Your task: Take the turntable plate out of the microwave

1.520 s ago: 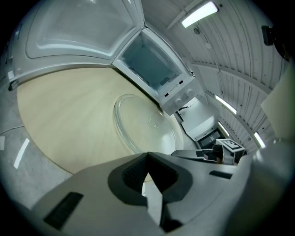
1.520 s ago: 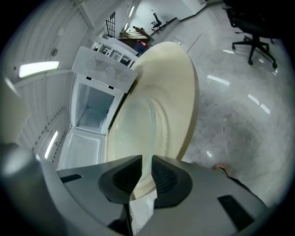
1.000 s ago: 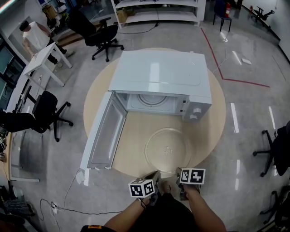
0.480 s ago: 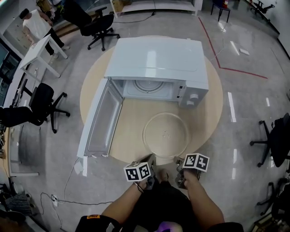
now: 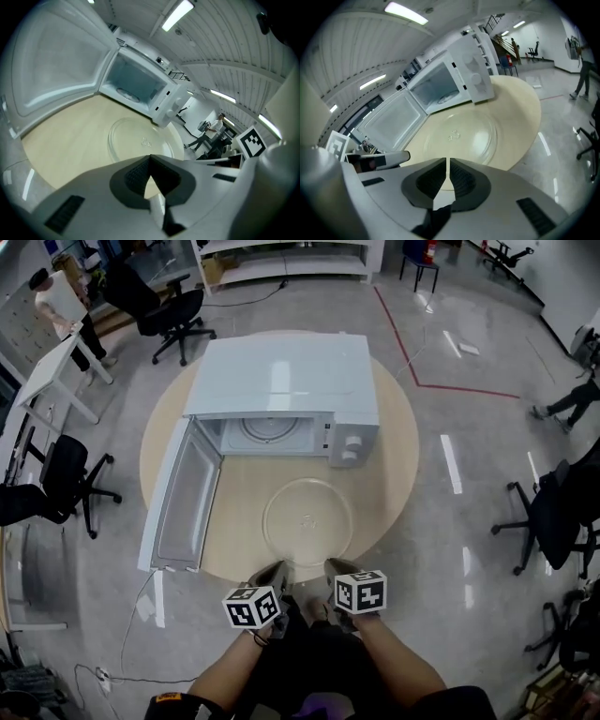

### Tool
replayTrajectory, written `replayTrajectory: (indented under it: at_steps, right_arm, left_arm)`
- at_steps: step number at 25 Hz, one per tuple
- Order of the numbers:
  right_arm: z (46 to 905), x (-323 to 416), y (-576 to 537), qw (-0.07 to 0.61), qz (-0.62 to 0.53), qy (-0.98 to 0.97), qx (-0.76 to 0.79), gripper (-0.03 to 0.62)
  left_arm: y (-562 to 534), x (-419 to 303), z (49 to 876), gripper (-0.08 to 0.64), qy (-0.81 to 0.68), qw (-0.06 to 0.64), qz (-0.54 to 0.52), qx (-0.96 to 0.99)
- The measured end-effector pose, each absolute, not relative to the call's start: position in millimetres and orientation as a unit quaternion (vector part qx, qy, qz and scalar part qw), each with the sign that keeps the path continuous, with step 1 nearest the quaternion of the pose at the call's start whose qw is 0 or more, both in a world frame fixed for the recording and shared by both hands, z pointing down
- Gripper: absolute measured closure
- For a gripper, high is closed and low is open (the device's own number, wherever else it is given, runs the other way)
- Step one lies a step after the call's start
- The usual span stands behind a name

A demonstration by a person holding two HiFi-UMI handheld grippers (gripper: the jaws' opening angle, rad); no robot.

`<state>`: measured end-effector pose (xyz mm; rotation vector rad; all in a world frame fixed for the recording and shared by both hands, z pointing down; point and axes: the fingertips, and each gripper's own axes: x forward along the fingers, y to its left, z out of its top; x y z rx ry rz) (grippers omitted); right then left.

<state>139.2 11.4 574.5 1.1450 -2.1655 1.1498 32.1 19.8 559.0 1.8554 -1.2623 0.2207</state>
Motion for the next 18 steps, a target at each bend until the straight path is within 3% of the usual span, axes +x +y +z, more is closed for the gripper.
replayTrajectory:
  at_steps: [7,18]
  right_arm:
    - [523,134,19,0.2,0.295,-0.84,0.409,0.575]
    - [463,144,21,0.127,0.239,-0.862,0.428,0.575]
  left_arm:
    - [34,40,508,0.514,-0.533,0.322,0.124,0.773]
    - [52,45,456,0.514,-0.549,0.26,0.118,0.786]
